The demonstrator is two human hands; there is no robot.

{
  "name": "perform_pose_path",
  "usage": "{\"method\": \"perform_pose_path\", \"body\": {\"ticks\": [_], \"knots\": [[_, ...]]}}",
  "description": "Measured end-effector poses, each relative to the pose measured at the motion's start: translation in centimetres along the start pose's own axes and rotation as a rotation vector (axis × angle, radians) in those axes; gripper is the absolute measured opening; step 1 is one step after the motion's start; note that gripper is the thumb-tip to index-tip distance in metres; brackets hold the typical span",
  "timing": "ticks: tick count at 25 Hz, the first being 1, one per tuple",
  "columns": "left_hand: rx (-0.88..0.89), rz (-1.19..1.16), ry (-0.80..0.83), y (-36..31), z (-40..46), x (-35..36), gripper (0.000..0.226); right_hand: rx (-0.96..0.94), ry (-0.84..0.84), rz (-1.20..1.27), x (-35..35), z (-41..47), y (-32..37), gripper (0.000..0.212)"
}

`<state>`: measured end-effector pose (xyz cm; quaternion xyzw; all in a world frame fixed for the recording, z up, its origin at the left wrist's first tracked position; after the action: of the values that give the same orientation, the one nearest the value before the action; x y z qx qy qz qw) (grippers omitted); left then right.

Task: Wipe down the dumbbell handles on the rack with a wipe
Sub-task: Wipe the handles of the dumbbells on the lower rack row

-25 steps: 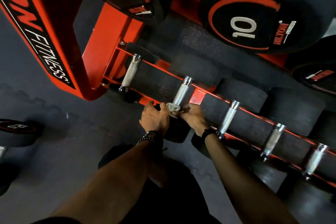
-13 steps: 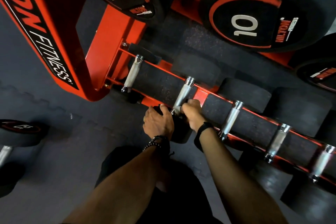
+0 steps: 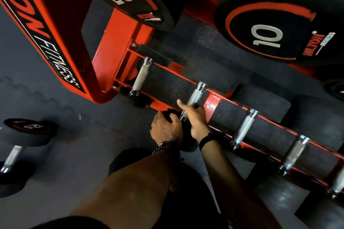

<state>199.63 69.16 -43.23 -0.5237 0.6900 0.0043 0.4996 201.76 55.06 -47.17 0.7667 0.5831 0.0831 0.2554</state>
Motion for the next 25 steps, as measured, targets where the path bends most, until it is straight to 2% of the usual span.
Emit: {"method": "perform_pose_path", "body": {"ticks": [3,4,5,8,10,12,14,16,18,21,22,25], "knots": [[0.005,0.001,-0.007,0.1,-0.1,0.0,0.050,0.120,0.266,0.173,1.1,0.2,0.6,0.034],[0.007,0.002,-0.007,0.0,-0.1,0.0,0.051,0.132,0.301,0.226,1.3,0.3,0.8,0.029],[0.008,0.007,-0.003,-0.1,-0.1,0.1,0.051,0.103,0.282,0.241,1.4,0.5,0.9,0.030],[0.002,0.014,0.005,0.1,0.0,0.1,0.052,-0.056,-0.002,0.034,0.7,-0.2,0.5,0.040],[0.000,0.019,0.007,0.2,0.1,0.2,0.052,-0.070,-0.108,-0.023,0.5,-0.4,0.6,0.049],[0.012,0.020,0.002,0.2,0.0,0.1,0.053,-0.058,-0.034,0.059,0.9,0.6,0.9,0.055],[0.018,0.011,-0.014,-0.1,0.0,0.0,0.055,-0.079,0.108,0.102,1.5,0.9,1.4,0.048],[0.016,0.004,-0.017,0.0,0.1,0.0,0.061,-0.123,0.170,0.041,1.3,0.7,1.5,0.043],[0.019,-0.001,-0.015,0.2,0.0,0.1,0.060,-0.211,0.101,-0.138,0.1,0.5,1.7,0.035],[0.021,0.008,-0.012,0.1,0.1,0.1,0.052,-0.420,-0.110,-0.564,-2.5,-0.4,2.4,0.062],[0.023,0.014,-0.016,0.1,0.0,0.0,0.052,-0.500,-0.150,-0.578,-3.2,-1.1,2.5,0.063],[0.023,0.017,-0.028,0.1,0.0,0.0,0.062,-0.742,-0.203,-0.399,-3.9,-2.7,3.9,0.032]]}}
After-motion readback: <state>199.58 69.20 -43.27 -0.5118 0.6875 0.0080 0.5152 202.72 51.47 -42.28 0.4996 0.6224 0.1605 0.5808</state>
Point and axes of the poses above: each hand's wrist, its own z-axis towards the middle knuckle, its own x-axis out of the palm, y = z × x, the point moved 7 cm from there along z, towards the middle knuckle, and after that the axes turned 1 degree about -z, right-handed, at the moved point
